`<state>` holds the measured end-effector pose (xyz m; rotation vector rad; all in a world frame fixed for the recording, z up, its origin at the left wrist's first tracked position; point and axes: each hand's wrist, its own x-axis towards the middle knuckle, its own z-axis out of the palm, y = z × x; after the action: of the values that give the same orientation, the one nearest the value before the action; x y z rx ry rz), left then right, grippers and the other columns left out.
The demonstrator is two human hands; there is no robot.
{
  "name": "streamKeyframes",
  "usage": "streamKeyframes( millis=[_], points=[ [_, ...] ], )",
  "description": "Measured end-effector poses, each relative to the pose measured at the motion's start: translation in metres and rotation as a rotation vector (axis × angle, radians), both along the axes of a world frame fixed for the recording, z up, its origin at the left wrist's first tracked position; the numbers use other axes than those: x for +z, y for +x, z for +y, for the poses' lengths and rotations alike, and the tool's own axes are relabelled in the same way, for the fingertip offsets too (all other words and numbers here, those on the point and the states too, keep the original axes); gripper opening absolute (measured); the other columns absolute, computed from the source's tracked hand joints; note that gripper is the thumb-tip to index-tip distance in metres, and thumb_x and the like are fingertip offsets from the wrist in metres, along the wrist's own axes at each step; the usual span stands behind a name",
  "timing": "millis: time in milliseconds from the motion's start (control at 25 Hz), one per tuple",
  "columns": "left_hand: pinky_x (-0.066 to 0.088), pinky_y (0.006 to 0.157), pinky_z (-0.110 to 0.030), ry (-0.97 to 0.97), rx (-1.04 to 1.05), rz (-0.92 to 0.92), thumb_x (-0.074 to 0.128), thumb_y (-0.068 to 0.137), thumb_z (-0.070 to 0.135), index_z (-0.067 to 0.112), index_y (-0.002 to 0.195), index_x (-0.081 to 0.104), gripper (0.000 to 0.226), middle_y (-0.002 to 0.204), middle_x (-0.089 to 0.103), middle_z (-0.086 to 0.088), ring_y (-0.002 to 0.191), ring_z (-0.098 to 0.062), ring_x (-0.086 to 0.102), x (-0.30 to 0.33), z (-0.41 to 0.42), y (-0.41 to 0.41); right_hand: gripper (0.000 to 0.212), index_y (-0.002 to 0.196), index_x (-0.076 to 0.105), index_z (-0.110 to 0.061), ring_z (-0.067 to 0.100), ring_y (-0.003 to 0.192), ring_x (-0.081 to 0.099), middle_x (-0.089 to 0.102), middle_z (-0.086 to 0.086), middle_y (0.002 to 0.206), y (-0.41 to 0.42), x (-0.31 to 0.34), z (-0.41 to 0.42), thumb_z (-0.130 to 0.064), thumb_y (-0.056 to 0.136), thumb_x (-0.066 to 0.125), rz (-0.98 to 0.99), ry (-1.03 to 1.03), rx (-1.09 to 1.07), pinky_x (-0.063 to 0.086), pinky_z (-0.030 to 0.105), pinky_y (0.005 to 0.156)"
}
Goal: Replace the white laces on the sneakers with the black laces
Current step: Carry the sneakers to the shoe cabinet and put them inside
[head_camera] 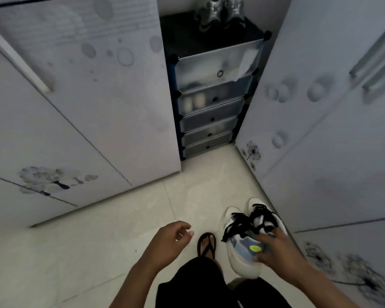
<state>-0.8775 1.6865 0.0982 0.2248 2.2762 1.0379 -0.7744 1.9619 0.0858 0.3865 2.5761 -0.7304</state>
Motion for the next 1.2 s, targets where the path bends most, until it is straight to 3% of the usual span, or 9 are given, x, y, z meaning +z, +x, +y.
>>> streamKeyframes(
  millis=[160, 320, 480, 720, 880, 1040, 1200],
  points=[
    [0.040, 0.071, -0.003, 0.009, -0.059, 0.042, 0.059, 0.089, 0.036, 0.028, 0.109, 0.065, 0.021, 0.091, 0.063, 0.018, 0.080, 0.009, 0.056, 0.009, 0.081, -0.097, 0.051, 0.120, 0.062, -0.031, 0.021, 0.106, 0.049, 0.039, 0.006, 0.109, -0.087, 0.014, 0.050, -0.023, 0.072, 0.077, 0.013, -0.107, 0.036, 0.035, 0.011, 0.090],
    [0.041, 0.072, -0.002, 0.091, -0.004, 0.006, 0.057, 0.090, 0.037, 0.032, 0.108, 0.064, 0.020, 0.092, 0.062, 0.021, 0.083, 0.013, 0.055, 0.018, 0.162, -0.161, 0.051, 0.116, 0.065, -0.027, 0.014, 0.090, 0.054, 0.038, 0.006, 0.108, -0.163, 0.013, 0.118, -0.011, 0.069, 0.079, 0.039, -0.186, 0.056, 0.027, -0.006, 0.077],
    [0.040, 0.073, -0.002, 0.036, 0.164, -0.017, 0.058, 0.091, 0.036, 0.036, 0.104, 0.063, 0.015, 0.089, 0.062, 0.022, 0.084, 0.014, 0.055, -0.021, 0.198, -0.178, 0.045, 0.113, 0.066, -0.028, 0.017, 0.099, 0.055, 0.037, 0.002, 0.109, -0.234, -0.032, 0.191, -0.019, 0.070, 0.077, -0.045, -0.141, 0.185, 0.028, 0.003, 0.078],
    [0.041, 0.072, -0.005, -0.076, 0.336, -0.120, 0.060, 0.090, 0.033, 0.044, 0.090, 0.059, 0.012, 0.082, 0.065, 0.022, 0.083, 0.009, 0.057, -0.114, 0.228, -0.204, 0.044, 0.114, 0.065, -0.015, 0.024, 0.106, 0.050, 0.033, 0.002, 0.108, -0.336, -0.171, 0.257, -0.023, 0.073, 0.078, -0.160, -0.097, 0.250, 0.034, 0.017, 0.084],
    [0.040, 0.072, -0.003, -0.027, 0.313, -0.072, 0.061, 0.091, 0.024, 0.024, 0.108, 0.066, 0.018, 0.090, 0.066, 0.013, 0.083, 0.005, 0.058, -0.237, 0.265, -0.282, 0.042, 0.111, 0.067, -0.012, 0.028, 0.107, 0.050, 0.044, 0.011, 0.111, -0.396, -0.312, 0.256, -0.021, 0.071, 0.079, -0.136, -0.124, 0.218, 0.036, 0.022, 0.081],
    [0.040, 0.072, -0.003, 0.029, 0.258, 0.006, 0.061, 0.091, 0.026, 0.020, 0.110, 0.066, 0.020, 0.093, 0.067, 0.006, 0.082, 0.000, 0.058, -0.391, 0.290, -0.353, 0.044, 0.119, 0.064, -0.019, 0.028, 0.117, 0.046, 0.044, 0.014, 0.124, -0.434, -0.470, 0.254, -0.022, 0.076, 0.075, -0.047, -0.160, 0.217, 0.039, 0.030, 0.099],
    [0.040, 0.072, -0.005, -0.018, 0.252, 0.028, 0.059, 0.092, 0.028, 0.019, 0.110, 0.066, 0.021, 0.098, 0.068, 0.003, 0.084, -0.006, 0.059, -0.549, 0.300, -0.421, 0.040, 0.124, 0.057, -0.024, 0.026, 0.122, 0.043, 0.039, 0.011, 0.135, -0.452, -0.609, 0.268, -0.030, 0.085, 0.065, 0.043, -0.160, 0.240, 0.038, 0.026, 0.099]
  ],
)
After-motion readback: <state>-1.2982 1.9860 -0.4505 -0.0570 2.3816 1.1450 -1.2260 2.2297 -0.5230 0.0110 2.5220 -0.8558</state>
